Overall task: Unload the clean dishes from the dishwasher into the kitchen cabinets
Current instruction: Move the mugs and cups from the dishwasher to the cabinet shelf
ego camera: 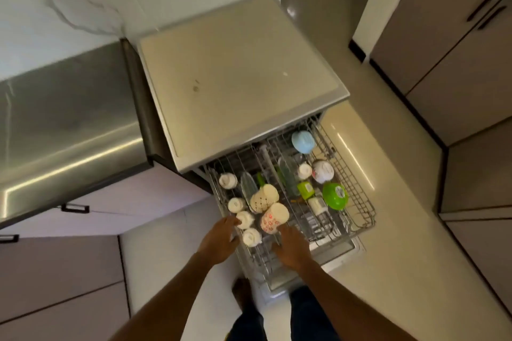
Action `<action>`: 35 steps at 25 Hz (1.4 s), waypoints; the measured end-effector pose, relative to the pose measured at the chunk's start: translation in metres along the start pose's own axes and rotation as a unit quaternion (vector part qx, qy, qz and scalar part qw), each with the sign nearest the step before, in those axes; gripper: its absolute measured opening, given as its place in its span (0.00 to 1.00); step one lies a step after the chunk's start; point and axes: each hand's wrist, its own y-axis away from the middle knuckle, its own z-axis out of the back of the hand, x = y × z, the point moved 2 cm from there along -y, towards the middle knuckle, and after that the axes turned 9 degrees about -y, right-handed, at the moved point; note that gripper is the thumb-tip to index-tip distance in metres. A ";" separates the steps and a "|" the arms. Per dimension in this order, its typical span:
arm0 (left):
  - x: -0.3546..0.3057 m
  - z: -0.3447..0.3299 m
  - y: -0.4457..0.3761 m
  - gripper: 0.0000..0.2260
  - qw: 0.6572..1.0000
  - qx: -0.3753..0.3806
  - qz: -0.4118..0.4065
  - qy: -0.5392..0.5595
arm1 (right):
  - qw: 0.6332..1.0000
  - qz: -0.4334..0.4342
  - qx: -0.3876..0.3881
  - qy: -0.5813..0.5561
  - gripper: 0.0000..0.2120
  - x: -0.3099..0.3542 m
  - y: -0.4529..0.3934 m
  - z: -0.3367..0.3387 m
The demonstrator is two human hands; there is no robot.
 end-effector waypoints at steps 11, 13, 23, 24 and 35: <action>-0.015 -0.067 -0.177 0.39 0.999 0.003 0.030 0.028 | 0.961 -0.125 -0.086 -0.231 0.40 -0.049 -0.129 -0.035; -0.014 -0.078 -0.199 0.42 1.000 0.007 0.019 0.011 | 0.958 -0.134 -0.091 -0.237 0.41 -0.058 -0.139 -0.043; 0.007 -0.067 -0.226 0.41 0.997 -0.033 -0.043 -0.046 | 0.942 -0.069 -0.174 -0.278 0.42 -0.072 -0.131 -0.054; 0.006 -0.062 -0.221 0.41 0.998 -0.040 -0.052 -0.023 | 0.934 -0.066 -0.184 -0.300 0.41 -0.070 -0.125 -0.050; -0.057 0.025 -0.078 0.35 0.968 -0.169 -0.089 0.163 | 0.864 0.035 -0.316 -0.389 0.40 -0.017 -0.028 0.042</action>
